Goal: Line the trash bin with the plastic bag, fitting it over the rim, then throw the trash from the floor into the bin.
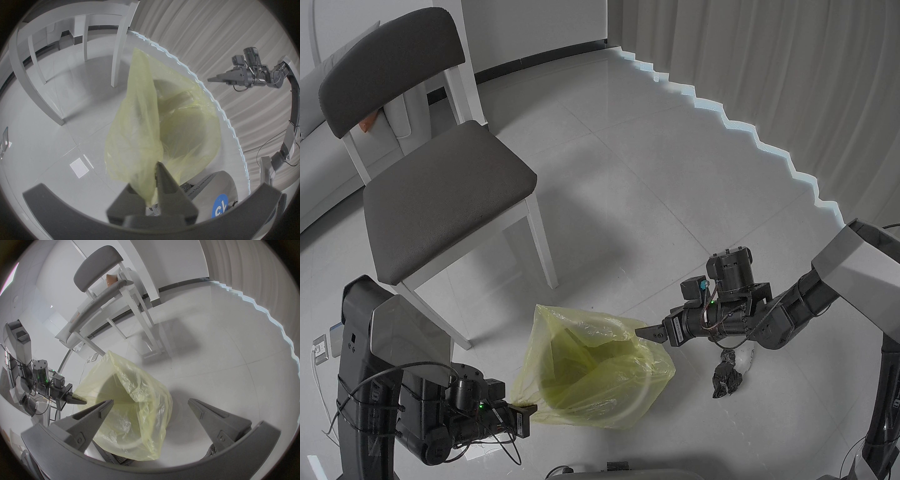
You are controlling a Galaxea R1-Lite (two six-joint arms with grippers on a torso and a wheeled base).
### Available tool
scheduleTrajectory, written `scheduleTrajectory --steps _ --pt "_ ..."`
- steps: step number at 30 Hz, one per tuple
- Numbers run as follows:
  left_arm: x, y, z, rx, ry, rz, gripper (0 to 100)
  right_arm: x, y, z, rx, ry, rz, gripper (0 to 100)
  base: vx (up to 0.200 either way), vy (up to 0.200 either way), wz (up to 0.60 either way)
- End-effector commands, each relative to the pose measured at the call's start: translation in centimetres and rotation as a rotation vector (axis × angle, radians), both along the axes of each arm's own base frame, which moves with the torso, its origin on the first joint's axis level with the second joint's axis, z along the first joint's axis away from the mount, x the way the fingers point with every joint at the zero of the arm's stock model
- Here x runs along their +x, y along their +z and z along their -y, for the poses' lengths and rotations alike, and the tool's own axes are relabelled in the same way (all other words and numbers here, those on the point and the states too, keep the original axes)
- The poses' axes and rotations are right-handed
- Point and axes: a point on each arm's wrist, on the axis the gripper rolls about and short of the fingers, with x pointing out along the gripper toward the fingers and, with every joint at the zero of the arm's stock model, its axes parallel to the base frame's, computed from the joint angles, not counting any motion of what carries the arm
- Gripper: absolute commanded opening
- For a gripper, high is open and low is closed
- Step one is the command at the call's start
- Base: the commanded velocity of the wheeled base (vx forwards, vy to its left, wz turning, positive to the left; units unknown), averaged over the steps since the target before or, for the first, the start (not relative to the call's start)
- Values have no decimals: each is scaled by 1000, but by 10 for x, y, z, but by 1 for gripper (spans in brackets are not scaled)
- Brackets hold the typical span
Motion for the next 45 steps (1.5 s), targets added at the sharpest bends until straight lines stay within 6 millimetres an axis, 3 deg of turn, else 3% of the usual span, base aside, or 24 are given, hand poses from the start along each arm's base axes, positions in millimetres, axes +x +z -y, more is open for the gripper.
scheduleTrajectory --steps 1,6,15,21,26,35,45 --pt "-2 11 -1 -16 2 35 100 2 10 -13 13 26 27 100 0 0 0" --pt "-6 23 -14 -19 43 40 100 2 12 -20 11 41 27 100 0 0 0" --pt "-13 38 -29 -22 95 64 100 2 -3 -39 -16 95 22 100 0 0 0" --pt "23 54 -26 -62 140 236 100 4 -12 -43 -67 147 55 100 0 0 0" --pt "49 45 -17 -27 157 305 100 9 -19 -37 -156 166 116 100 0 0 0" --pt "78 22 -8 -19 160 335 100 12 -26 -28 -251 167 158 100 0 0 0" --pt "78 23 -10 -7 184 339 100 6 -31 -29 -306 228 188 100 0 0 0"
